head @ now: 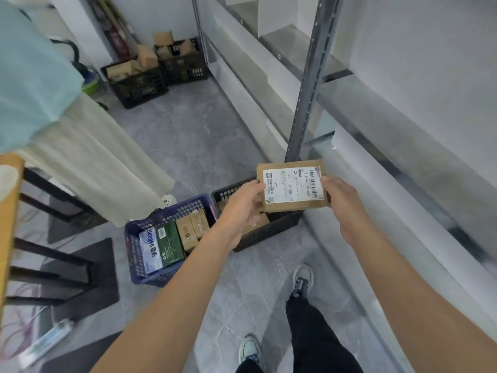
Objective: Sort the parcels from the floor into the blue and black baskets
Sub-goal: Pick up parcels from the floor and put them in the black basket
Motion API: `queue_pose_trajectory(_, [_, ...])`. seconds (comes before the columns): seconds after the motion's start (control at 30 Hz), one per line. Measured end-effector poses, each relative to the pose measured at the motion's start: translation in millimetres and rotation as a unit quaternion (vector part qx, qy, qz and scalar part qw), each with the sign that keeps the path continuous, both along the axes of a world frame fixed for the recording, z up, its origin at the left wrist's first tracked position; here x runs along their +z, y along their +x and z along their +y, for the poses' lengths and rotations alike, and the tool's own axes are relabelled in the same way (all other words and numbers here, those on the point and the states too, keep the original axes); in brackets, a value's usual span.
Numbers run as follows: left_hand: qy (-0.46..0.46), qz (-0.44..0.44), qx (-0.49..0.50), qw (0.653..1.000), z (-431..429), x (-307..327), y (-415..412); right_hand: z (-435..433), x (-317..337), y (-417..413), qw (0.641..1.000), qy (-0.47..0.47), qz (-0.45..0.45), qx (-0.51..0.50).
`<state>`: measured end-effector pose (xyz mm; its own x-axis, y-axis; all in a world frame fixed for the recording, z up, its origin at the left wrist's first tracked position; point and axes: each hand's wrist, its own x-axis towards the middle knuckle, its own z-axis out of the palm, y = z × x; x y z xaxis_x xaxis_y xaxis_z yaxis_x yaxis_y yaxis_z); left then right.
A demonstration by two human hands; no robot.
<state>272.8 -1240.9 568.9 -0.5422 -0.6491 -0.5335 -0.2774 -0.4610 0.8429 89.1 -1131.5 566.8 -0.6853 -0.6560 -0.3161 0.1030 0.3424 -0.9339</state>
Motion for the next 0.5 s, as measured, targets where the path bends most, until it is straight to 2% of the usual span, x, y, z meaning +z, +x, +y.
queue_pose_trajectory(0.23, [0.039, -0.057, 0.024, 0.997, -70, -76, -74, -86, -81, -85, 0.997, 0.058, -0.023, 0.042])
queue_pose_trajectory(0.5, [0.142, -0.123, 0.061, 0.980, -132, -190, -167, -164, -192, -175, 0.975, 0.176, -0.039, 0.132])
